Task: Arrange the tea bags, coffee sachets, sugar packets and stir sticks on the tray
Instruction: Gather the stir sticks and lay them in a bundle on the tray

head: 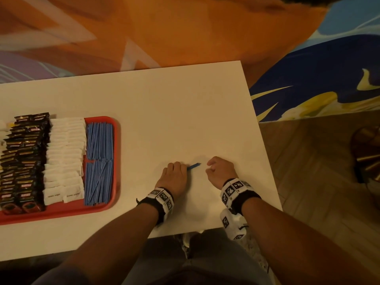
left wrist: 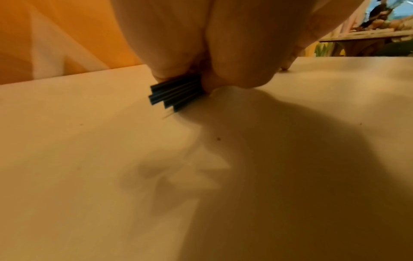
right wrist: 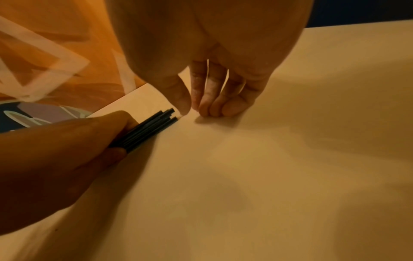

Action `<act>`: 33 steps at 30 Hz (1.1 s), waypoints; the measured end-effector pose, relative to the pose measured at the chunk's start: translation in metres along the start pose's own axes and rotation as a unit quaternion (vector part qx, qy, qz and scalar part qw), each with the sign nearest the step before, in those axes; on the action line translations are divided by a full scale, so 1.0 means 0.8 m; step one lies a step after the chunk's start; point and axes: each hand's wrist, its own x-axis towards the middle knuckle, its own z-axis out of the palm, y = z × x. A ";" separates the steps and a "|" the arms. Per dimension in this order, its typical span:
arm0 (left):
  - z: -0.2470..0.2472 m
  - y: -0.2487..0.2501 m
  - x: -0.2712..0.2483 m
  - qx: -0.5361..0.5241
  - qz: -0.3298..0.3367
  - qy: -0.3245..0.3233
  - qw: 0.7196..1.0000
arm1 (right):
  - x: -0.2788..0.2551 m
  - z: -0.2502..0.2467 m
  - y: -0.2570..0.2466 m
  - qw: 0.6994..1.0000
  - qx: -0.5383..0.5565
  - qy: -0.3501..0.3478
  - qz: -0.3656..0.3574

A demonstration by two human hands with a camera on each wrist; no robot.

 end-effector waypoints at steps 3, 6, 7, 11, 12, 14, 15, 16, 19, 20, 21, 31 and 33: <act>-0.005 -0.007 0.003 -0.070 -0.003 -0.009 0.998 | 0.000 -0.001 -0.007 1.000 -0.004 -0.003 -0.006; -0.019 -0.018 0.005 -0.160 -0.019 -0.008 0.987 | 0.002 -0.003 -0.025 1.000 0.005 0.011 -0.022; -0.026 -0.022 0.003 -0.205 -0.030 -0.007 0.978 | 0.001 -0.003 -0.036 0.999 0.017 0.019 -0.033; -0.045 -0.037 -0.011 -0.363 -0.052 -0.002 0.930 | -0.004 0.002 -0.093 0.988 0.023 0.033 -0.146; -0.047 -0.042 -0.012 -0.405 -0.056 0.010 0.913 | -0.007 0.006 -0.107 0.983 -0.002 0.012 -0.181; -0.055 -0.051 -0.015 -0.507 -0.093 0.036 0.856 | -0.015 0.011 -0.134 0.973 -0.059 -0.056 -0.215; -0.059 -0.058 -0.019 -0.560 -0.115 0.043 0.819 | -0.018 0.013 -0.146 0.969 -0.079 -0.082 -0.221; -0.065 -0.065 -0.025 -0.606 -0.134 0.042 0.783 | -0.020 0.014 -0.157 0.964 -0.092 -0.096 -0.229; -0.072 -0.090 -0.045 -0.691 -0.166 0.023 0.703 | -0.023 0.021 -0.186 0.961 -0.083 -0.092 -0.246; -0.075 -0.097 -0.052 -0.696 -0.169 0.019 0.698 | -0.023 0.026 -0.196 0.964 -0.066 -0.085 -0.242; -0.077 -0.104 -0.057 -0.699 -0.171 0.020 0.694 | -0.024 0.032 -0.207 0.965 -0.057 -0.083 -0.241; -0.073 -0.192 -0.095 -0.730 -0.222 0.070 0.642 | -0.023 0.101 -0.270 0.952 -0.071 -0.098 -0.280; -0.067 -0.223 -0.096 -0.650 -0.247 0.087 0.713 | -0.019 0.114 -0.271 0.964 -0.033 -0.086 -0.251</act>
